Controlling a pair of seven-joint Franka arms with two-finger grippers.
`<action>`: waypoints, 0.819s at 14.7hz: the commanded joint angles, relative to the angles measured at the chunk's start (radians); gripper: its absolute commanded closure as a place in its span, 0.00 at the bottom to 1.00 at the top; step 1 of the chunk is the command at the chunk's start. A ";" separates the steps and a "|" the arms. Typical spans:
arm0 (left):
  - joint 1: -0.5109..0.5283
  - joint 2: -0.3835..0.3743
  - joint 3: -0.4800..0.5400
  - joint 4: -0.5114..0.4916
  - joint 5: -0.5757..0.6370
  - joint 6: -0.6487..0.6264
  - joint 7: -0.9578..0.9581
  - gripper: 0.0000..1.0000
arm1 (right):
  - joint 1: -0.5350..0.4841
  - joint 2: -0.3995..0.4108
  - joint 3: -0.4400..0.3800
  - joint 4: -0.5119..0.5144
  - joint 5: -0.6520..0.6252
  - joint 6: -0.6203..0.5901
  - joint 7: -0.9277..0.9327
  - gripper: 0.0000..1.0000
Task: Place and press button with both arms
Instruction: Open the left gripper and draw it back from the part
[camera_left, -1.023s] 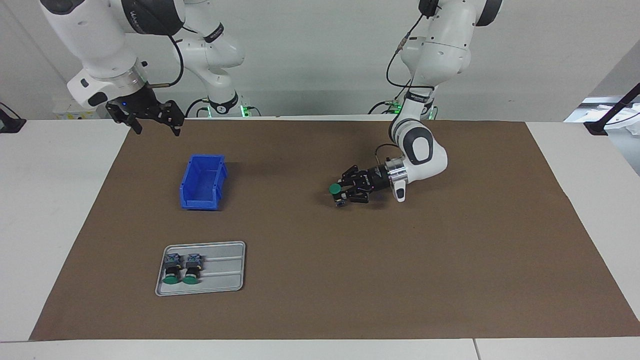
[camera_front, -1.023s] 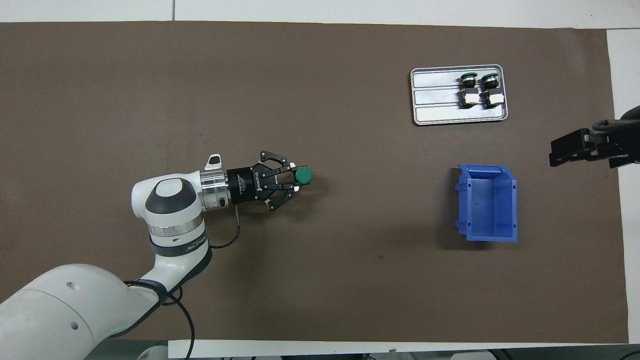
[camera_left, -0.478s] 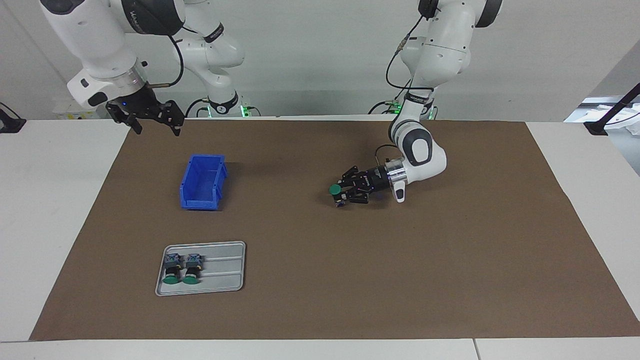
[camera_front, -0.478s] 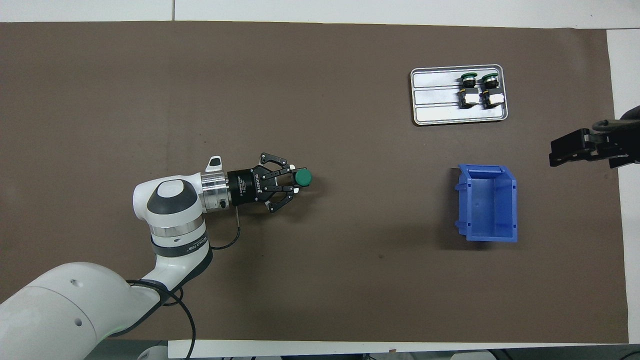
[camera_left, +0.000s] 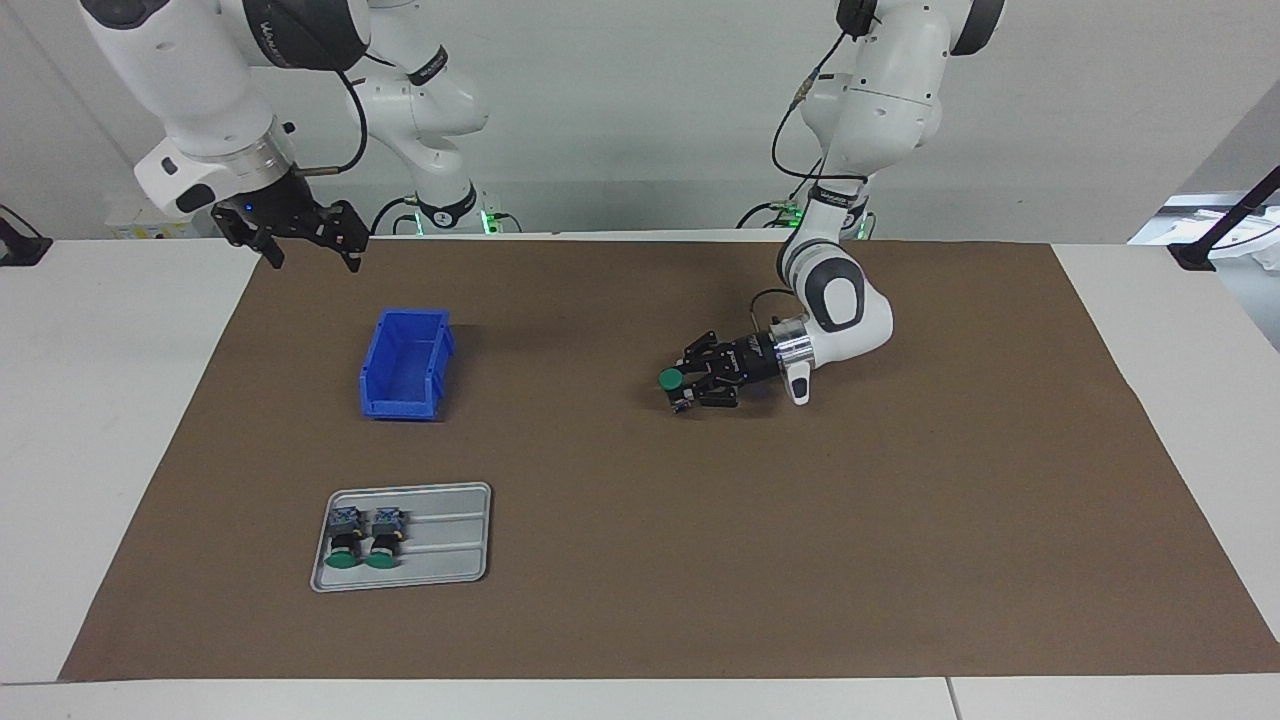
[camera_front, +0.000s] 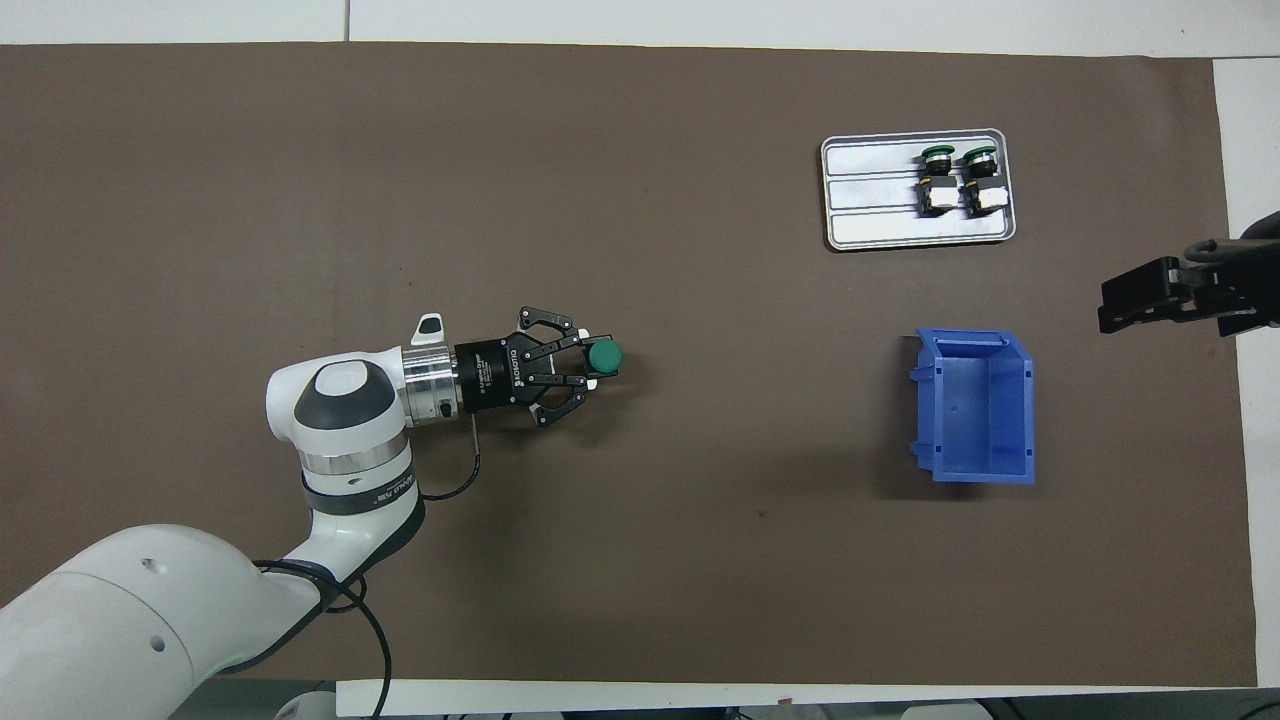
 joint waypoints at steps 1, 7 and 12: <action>-0.009 -0.012 0.007 -0.021 -0.028 -0.001 0.021 0.52 | -0.006 -0.025 0.003 -0.031 -0.007 0.015 -0.015 0.01; -0.016 -0.018 0.005 -0.023 -0.028 0.053 0.004 0.39 | -0.006 -0.025 0.003 -0.031 -0.008 0.015 -0.015 0.01; -0.022 -0.038 0.005 -0.020 -0.028 0.096 -0.060 0.00 | -0.008 -0.025 0.003 -0.031 -0.008 0.015 -0.015 0.01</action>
